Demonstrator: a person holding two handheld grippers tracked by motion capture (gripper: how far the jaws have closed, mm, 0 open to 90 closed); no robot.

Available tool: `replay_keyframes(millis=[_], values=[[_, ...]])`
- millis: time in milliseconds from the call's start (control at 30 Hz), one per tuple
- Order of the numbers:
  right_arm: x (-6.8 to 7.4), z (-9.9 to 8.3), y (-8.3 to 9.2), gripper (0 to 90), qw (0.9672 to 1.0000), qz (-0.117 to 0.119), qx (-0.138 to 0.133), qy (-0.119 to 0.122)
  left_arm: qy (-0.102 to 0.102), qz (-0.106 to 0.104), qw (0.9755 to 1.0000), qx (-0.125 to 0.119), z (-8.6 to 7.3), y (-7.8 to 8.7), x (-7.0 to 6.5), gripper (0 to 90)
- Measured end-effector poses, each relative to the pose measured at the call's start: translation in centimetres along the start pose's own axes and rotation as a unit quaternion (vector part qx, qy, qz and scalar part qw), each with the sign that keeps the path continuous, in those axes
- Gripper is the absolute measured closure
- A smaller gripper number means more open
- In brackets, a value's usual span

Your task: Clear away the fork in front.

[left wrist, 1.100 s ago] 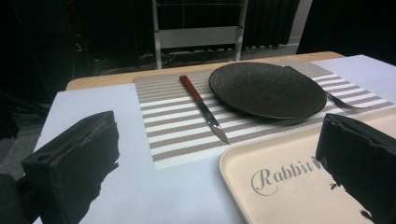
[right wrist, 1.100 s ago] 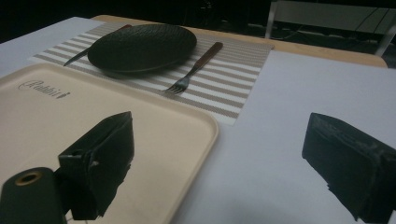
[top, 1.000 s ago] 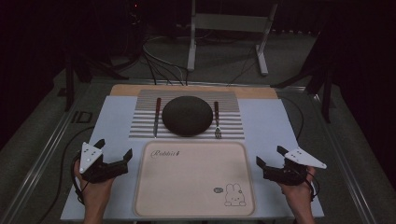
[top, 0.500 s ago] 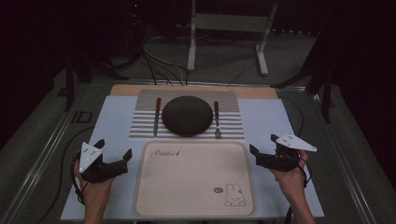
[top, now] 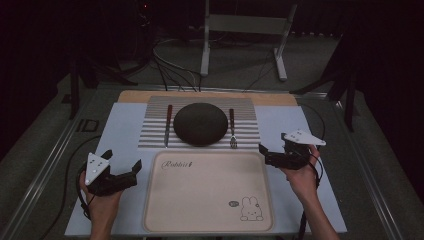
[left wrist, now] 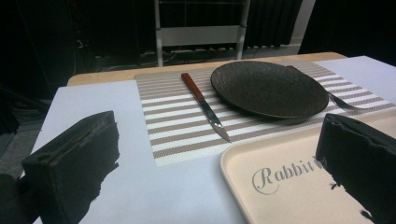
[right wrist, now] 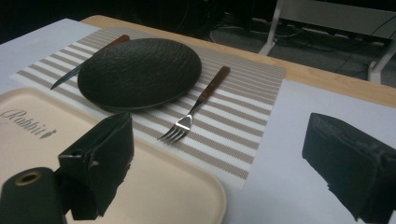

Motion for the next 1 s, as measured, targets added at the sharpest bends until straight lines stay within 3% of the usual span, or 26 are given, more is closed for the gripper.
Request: replay_keyframes(millis=[600,867,1000], values=[[0.9,3.1,-3.8,9.2,0.9992,-0.008,0.033,0.019,0.001,0.000,1.0000,0.001,0.0,0.0,0.0,0.0],[0.9,4.8,-5.7,9.2,0.9990,-0.009,0.043,0.003,0.002,0.000,1.0000,0.000,-0.1,-0.1,0.1,0.0],[0.9,5.6,-6.7,9.2,0.9987,-0.016,0.048,0.006,0.003,0.000,1.0000,-0.001,0.0,-0.1,0.1,0.0]])
Point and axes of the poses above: each handheld gripper's, and its own axes: y roughly backward along the jaws, z roughly out of its top, x roughly to its left, the point moved 4 cm from there along -y, roughly forward along the jaws, and after that the axes turned 4 degrees about z, right-handed, at the moved point
